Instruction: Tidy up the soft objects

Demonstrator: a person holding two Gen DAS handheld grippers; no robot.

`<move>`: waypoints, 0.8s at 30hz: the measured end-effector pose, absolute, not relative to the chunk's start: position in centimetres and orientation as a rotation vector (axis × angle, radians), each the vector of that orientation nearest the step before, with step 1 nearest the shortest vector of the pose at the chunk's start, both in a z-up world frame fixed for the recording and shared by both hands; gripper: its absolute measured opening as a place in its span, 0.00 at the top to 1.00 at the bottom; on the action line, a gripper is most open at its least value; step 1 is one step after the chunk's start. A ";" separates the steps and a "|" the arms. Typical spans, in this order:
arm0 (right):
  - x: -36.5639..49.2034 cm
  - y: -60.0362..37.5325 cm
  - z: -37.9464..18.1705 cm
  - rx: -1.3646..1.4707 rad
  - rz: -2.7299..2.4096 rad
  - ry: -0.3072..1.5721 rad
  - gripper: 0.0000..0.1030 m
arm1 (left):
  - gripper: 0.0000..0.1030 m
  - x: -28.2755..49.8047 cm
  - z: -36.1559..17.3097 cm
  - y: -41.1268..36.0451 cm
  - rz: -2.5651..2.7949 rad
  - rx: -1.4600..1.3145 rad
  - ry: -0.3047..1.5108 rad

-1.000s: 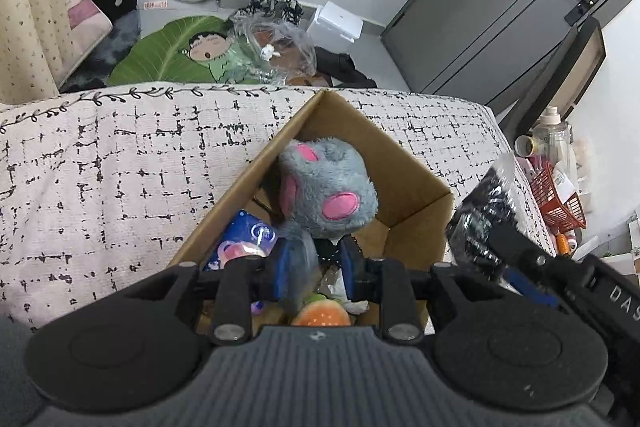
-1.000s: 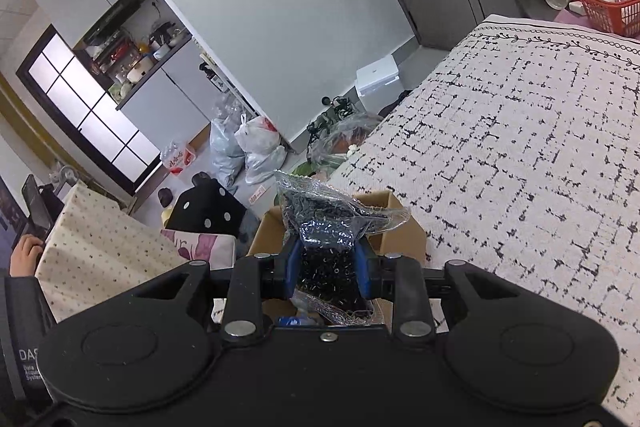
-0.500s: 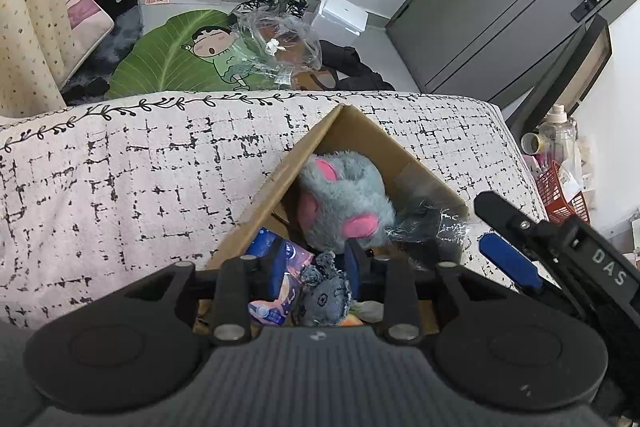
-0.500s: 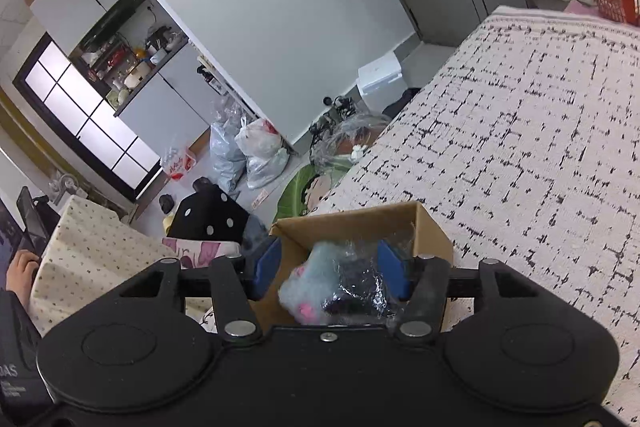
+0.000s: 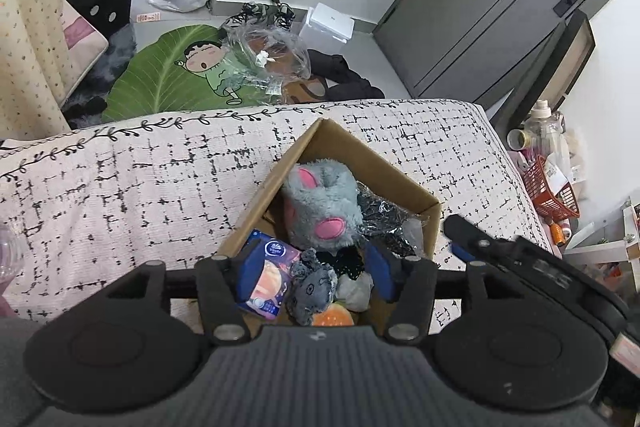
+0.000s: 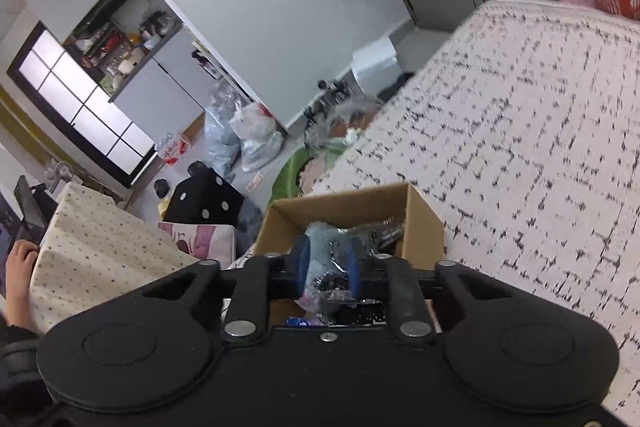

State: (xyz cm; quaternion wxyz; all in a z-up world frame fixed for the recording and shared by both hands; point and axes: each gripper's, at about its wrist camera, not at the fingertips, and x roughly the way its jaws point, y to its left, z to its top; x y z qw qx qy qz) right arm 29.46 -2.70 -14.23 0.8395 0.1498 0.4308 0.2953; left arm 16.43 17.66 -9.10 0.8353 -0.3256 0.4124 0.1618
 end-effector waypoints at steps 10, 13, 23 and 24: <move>27.2 -3.5 -13.7 0.254 0.575 0.933 0.82 | 0.38 13.8 -7.9 18.4 0.356 -0.647 0.875; 26.2 -4.1 -12.8 0.239 0.568 0.925 0.82 | 0.34 13.4 -7.4 18.3 0.341 -0.630 0.872; 22.8 -6.7 -10.0 0.196 0.515 0.884 0.72 | 0.23 11.5 -5.5 15.8 0.258 -0.538 0.841; 22.4 -7.0 -9.7 0.195 0.511 0.883 0.60 | 0.20 11.4 -5.4 15.5 0.245 -0.533 0.843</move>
